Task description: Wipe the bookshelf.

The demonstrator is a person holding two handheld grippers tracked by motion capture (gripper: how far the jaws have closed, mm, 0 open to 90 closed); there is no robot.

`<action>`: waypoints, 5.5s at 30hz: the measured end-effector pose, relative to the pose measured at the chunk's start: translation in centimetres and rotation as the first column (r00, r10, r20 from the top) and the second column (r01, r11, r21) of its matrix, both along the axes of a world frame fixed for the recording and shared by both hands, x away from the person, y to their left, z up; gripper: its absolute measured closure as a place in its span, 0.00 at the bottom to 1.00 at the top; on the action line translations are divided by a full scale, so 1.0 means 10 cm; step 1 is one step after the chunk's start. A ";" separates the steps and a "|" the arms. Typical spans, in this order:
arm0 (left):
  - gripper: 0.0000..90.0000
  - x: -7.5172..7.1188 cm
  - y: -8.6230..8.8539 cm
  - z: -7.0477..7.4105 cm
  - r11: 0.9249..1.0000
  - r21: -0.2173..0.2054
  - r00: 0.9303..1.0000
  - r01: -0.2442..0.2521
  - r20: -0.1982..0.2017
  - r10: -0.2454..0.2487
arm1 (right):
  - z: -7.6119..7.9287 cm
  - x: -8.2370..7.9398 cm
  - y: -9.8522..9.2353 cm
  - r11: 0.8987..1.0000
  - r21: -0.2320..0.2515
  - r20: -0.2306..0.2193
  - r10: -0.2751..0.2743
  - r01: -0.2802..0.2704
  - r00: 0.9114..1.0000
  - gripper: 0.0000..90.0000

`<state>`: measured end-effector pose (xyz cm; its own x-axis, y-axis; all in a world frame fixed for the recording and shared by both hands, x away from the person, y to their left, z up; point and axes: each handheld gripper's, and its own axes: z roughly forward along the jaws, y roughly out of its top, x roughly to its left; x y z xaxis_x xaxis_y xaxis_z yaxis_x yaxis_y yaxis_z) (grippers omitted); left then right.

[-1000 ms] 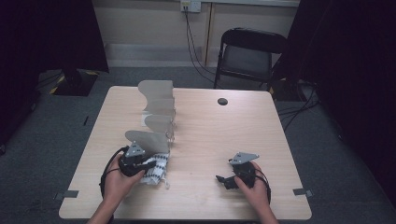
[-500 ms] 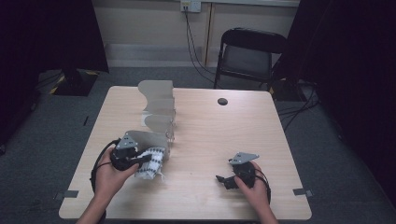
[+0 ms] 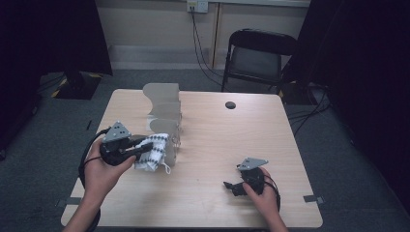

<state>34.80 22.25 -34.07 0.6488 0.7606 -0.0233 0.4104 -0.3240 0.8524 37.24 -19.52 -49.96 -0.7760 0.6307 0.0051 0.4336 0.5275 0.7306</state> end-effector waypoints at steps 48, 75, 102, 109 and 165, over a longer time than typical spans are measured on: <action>0.80 0.08 0.08 -1.17 0.996 0.077 0.982 -0.049 -0.180 0.062 | 0.00 0.00 0.00 1.000 0.000 0.000 0.000 0.000 1.000 0.14; 0.80 0.00 0.23 -0.36 0.998 0.006 0.996 -0.065 -0.060 0.065 | 0.00 0.00 0.00 1.000 0.000 0.000 0.000 0.000 1.000 0.14; 0.80 0.05 0.30 -1.24 0.994 0.048 0.975 -0.099 -0.196 0.107 | 0.00 0.00 0.00 1.000 0.000 0.000 0.000 0.000 1.000 0.14; 0.80 0.01 0.32 -1.11 0.994 0.041 0.977 -0.101 -0.185 0.107 | 0.00 0.00 0.00 1.000 0.001 0.001 0.000 0.000 1.000 0.14; 0.80 0.07 0.49 -1.27 0.989 0.071 0.972 -0.127 -0.190 0.138 | 0.00 0.01 0.01 1.000 0.000 -0.001 -0.001 0.001 1.000 0.14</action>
